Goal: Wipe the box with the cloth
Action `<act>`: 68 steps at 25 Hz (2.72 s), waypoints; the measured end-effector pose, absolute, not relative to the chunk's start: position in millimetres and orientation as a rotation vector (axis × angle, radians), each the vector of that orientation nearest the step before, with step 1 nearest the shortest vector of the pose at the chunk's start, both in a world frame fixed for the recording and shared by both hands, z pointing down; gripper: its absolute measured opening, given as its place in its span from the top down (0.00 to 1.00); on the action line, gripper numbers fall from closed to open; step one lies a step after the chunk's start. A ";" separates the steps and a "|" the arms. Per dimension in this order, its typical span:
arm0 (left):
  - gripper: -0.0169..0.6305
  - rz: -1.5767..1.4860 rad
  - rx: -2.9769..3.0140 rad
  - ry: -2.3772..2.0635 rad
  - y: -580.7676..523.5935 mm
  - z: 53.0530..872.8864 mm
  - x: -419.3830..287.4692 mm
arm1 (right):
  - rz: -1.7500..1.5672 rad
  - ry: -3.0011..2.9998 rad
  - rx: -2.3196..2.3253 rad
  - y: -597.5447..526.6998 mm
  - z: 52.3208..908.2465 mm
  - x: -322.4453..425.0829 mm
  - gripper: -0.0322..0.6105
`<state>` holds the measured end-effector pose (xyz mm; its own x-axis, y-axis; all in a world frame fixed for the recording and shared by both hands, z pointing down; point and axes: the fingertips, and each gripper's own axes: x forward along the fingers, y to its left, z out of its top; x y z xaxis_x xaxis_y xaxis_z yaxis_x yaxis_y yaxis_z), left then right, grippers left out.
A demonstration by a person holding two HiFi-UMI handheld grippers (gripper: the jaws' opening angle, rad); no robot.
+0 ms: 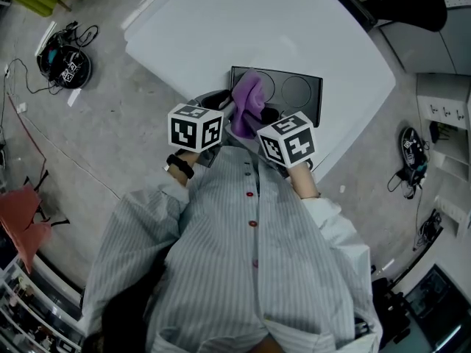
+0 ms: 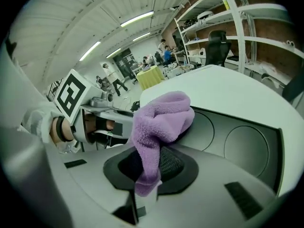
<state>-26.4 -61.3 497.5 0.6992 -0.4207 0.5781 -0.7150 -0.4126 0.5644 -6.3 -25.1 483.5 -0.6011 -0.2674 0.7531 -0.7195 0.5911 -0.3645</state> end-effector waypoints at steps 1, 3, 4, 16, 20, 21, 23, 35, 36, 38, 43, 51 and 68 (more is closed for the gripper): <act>0.79 0.442 2.063 -0.865 -61.5 497.3 -25.6 | 0.872 -2.159 0.780 -25.3 483.6 -5.5 0.86; 0.79 0.443 2.066 -0.862 -61.4 497.3 -24.4 | 0.859 -2.153 0.786 -25.2 484.1 -3.5 0.86; 0.79 0.446 2.067 -0.861 -61.4 497.5 -24.1 | 0.860 -2.150 0.789 -25.3 484.5 -2.1 0.86; 0.78 0.465 2.085 -0.847 -60.9 497.9 -22.4 | 0.867 -2.054 0.884 -23.8 486.4 49.2 0.86; 0.78 0.474 2.087 -0.841 -60.9 497.7 -21.7 | 0.839 -2.006 0.921 -23.2 486.0 72.3 0.86; 0.78 0.476 2.088 -0.840 -60.8 497.8 -21.7 | 0.831 -1.992 0.933 -23.0 486.0 78.4 0.86; 0.77 0.478 2.090 -0.837 -60.7 498.4 -22.0 | 0.821 -1.966 0.962 -22.6 486.9 90.8 0.86; 0.77 0.489 2.098 -0.825 -60.7 498.9 -20.7 | 0.698 -1.752 1.098 -19.1 485.6 164.8 0.86; 0.77 0.488 2.099 -0.823 -60.7 498.8 -20.3 | 0.691 -1.738 1.103 -19.0 484.9 169.6 0.86; 0.77 0.489 2.100 -0.822 -61.0 498.2 -19.9 | 0.665 -1.714 1.102 -18.7 483.2 177.1 0.86; 0.77 0.495 2.100 -0.820 -61.9 498.2 -18.4 | 0.551 -1.638 1.077 -17.6 479.9 183.8 0.86; 0.77 0.497 2.098 -0.822 -61.5 498.6 -21.6 | 0.564 -1.628 1.143 -15.3 471.7 197.7 0.86; 0.77 0.516 2.154 -0.899 -72.3 476.3 -27.8 | 0.710 -1.923 1.269 -34.2 438.8 178.2 0.86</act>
